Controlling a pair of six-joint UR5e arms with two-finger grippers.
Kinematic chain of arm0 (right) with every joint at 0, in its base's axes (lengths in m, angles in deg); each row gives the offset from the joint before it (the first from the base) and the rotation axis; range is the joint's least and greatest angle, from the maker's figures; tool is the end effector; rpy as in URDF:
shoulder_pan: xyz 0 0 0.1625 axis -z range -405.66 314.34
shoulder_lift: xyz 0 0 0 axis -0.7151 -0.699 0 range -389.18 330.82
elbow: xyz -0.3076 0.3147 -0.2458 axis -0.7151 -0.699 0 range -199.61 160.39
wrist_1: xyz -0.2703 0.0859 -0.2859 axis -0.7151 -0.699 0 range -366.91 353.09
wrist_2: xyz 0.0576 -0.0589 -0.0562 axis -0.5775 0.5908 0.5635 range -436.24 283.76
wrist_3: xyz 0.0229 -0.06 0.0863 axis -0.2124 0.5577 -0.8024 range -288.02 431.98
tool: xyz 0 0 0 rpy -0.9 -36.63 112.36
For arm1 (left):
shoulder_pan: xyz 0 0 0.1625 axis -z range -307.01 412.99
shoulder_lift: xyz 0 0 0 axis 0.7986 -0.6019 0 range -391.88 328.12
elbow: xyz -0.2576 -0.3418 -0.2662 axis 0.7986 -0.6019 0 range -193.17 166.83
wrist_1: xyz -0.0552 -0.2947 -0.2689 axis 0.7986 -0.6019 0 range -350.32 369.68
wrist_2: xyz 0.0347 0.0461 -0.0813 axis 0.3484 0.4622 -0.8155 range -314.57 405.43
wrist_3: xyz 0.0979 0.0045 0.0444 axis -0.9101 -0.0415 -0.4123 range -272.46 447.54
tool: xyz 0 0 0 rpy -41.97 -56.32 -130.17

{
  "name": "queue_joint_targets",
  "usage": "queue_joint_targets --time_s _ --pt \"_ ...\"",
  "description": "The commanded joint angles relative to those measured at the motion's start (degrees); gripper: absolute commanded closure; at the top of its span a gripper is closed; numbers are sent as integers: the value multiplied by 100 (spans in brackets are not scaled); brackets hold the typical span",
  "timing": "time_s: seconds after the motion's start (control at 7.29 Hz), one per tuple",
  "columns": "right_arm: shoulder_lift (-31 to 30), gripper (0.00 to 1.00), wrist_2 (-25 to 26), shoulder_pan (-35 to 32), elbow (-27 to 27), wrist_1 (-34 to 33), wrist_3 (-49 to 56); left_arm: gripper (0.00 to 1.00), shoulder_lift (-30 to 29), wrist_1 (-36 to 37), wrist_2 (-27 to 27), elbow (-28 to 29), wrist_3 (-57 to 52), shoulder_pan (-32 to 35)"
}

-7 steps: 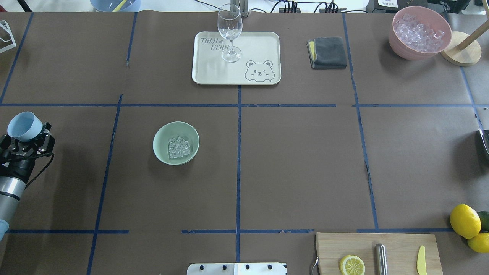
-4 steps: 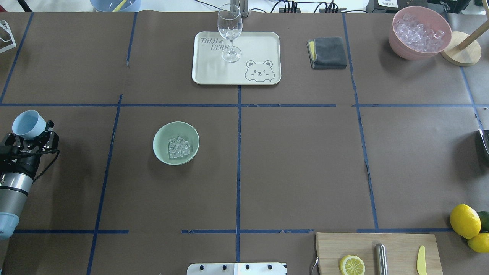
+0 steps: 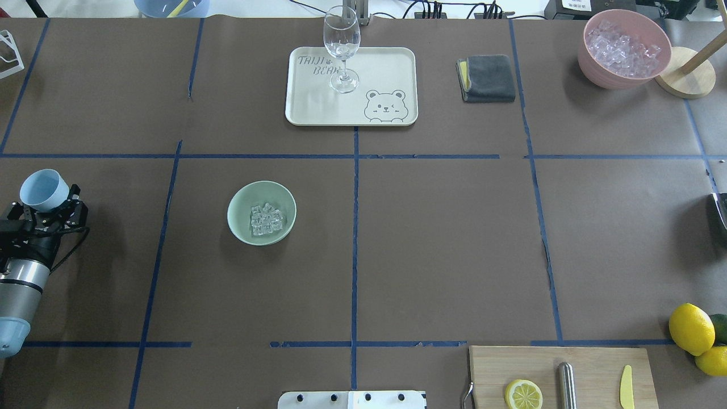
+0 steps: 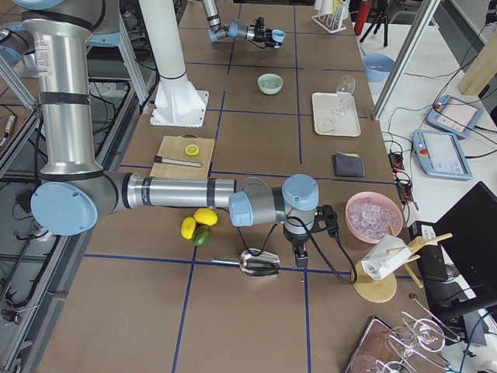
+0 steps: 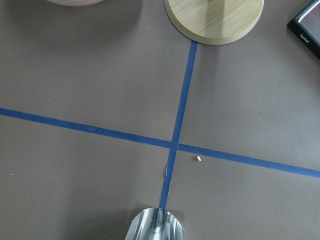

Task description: Pour ice into bowl

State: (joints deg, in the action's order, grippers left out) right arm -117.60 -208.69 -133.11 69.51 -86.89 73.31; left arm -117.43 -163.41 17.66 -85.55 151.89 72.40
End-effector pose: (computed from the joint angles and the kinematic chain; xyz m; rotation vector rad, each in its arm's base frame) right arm 0.0381 -0.5089 0.7212 0.1708 -0.7411 -0.1336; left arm 0.3064 -0.3501 0.7448 1.2622 0.5046 -0.4845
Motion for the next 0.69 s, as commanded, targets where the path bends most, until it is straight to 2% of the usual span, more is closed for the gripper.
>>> queue_joint_targets --time_s 0.0,0.14,0.55 --pt "9 0 0 0 0 0 -1 6 -6 4 8 5 -2 -16" --pt "9 0 0 0 0 0 -1 1 -6 -5 8 -3 7 -16" --pt "26 0 0 0 0 0 -1 0 -6 -66 26 -108 7 -7"
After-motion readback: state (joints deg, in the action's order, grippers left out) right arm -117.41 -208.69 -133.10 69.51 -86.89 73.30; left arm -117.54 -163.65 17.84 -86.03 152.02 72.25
